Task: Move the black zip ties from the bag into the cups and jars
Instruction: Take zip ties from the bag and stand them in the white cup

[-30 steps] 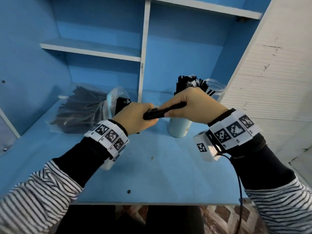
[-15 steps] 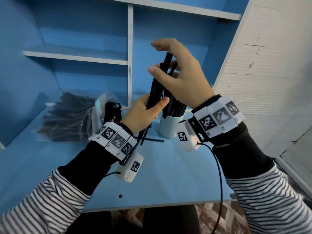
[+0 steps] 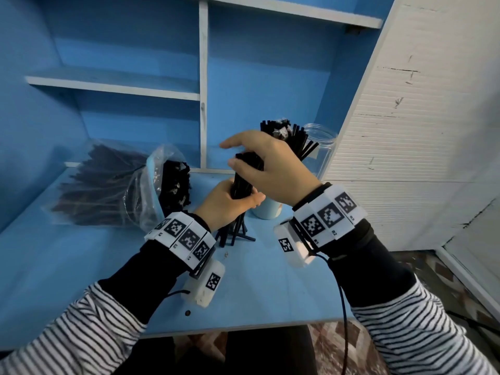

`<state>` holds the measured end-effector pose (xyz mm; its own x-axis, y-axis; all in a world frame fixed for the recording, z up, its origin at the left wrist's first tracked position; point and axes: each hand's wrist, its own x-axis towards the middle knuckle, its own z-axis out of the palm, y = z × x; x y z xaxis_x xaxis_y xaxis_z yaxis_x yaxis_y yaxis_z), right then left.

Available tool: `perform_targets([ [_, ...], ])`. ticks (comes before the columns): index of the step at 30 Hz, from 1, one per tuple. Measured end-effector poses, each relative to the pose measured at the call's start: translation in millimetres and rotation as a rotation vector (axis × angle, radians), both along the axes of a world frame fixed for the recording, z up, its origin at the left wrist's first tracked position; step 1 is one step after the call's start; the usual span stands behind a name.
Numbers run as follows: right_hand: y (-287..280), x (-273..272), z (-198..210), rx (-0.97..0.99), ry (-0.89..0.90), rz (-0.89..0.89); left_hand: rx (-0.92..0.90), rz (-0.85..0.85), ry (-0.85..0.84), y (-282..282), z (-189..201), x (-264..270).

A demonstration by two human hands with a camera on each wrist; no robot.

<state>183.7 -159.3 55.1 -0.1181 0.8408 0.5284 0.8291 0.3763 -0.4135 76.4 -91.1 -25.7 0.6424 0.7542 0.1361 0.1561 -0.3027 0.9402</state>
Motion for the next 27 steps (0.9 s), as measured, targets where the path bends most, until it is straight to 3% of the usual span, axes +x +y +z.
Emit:
perform_targets([
  [3, 0, 0, -5, -0.025, -0.043, -0.003, -0.041, -0.013, 0.043, 1, -8, 1],
  [8, -5, 2, -9, 0.28, 0.065, -0.126, -0.083, 0.143, -0.094, 7, -9, -1],
  [10, -8, 2, -12, 0.278, 0.127, -0.146, -0.076, 0.166, -0.129, 13, -8, -5],
  [13, -8, 3, -27, -0.001, 0.124, -0.188, -0.047, 0.16, -0.128, 18, -6, -10],
  [20, 6, -7, -77, -0.78, -0.282, -0.335, -0.053, 0.208, -0.142, 19, -11, -15],
  [23, 10, -12, -84, -0.801, -0.321, -0.318, -0.041, 0.196, -0.166, 19, -9, -14],
  [27, 12, -6, -74, -0.76, -0.215, -0.295, -0.025, 0.174, -0.213, 23, -6, -15],
])
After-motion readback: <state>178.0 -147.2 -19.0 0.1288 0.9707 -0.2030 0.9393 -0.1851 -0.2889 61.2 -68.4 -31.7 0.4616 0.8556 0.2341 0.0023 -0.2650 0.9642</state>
